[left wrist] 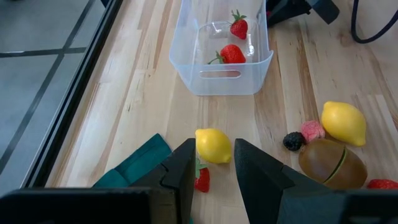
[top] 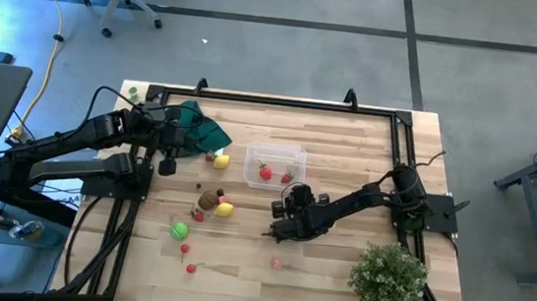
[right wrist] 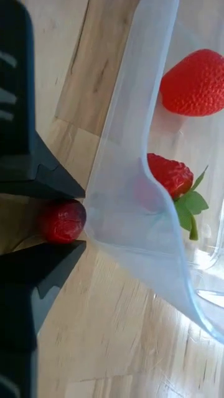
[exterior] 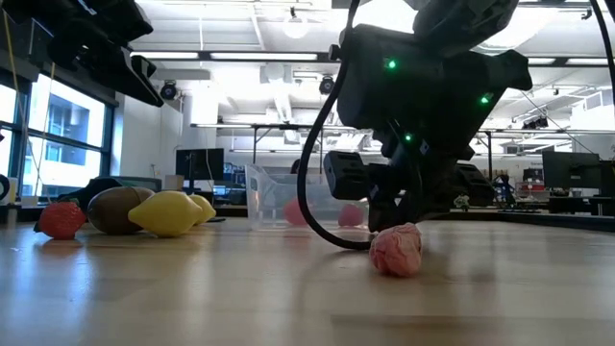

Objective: Pick and placing Produce into tupperware
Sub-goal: Put the top red cherry into the transparent bin

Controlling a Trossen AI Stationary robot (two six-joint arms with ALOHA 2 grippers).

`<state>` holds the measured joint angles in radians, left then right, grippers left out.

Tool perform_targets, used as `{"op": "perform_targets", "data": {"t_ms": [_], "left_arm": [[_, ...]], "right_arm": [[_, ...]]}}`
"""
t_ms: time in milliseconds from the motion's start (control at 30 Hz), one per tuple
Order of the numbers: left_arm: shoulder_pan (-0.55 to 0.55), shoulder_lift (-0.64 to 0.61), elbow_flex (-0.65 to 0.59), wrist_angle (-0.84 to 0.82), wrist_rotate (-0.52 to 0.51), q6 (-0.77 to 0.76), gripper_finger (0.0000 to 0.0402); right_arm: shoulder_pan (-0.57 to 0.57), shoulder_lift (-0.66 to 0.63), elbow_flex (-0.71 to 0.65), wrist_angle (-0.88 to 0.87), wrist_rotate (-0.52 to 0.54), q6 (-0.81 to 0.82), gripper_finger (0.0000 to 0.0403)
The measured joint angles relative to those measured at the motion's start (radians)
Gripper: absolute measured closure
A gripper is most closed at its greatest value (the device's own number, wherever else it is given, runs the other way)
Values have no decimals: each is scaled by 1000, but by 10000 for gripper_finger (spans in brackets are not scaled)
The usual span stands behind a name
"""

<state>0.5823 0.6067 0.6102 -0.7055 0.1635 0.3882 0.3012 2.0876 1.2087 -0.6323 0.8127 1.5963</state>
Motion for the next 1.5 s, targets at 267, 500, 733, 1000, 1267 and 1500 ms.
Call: {"op": "perform_targets", "data": {"t_ms": [267, 500, 733, 1000, 1267, 1500], "left_arm": [[0, 0, 0, 0, 0, 0, 302], [0, 0, 0, 0, 0, 0, 302], [0, 0, 0, 0, 0, 0, 302], [0, 0, 0, 0, 0, 0, 302], [0, 0, 0, 0, 0, 0, 302], [0, 0, 0, 0, 0, 0, 302]], "right_arm": [[0, 0, 0, -1, -18, 0, 323], [1, -1, 0, -5, -24, 0, 324], [9, -1, 0, -7, -25, 1, 343], [24, -1, 0, -8, -26, 3, 350], [58, 0, 0, -7, -12, 52, 350], [106, 2, 58, -89, 0, 82, 350]]}}
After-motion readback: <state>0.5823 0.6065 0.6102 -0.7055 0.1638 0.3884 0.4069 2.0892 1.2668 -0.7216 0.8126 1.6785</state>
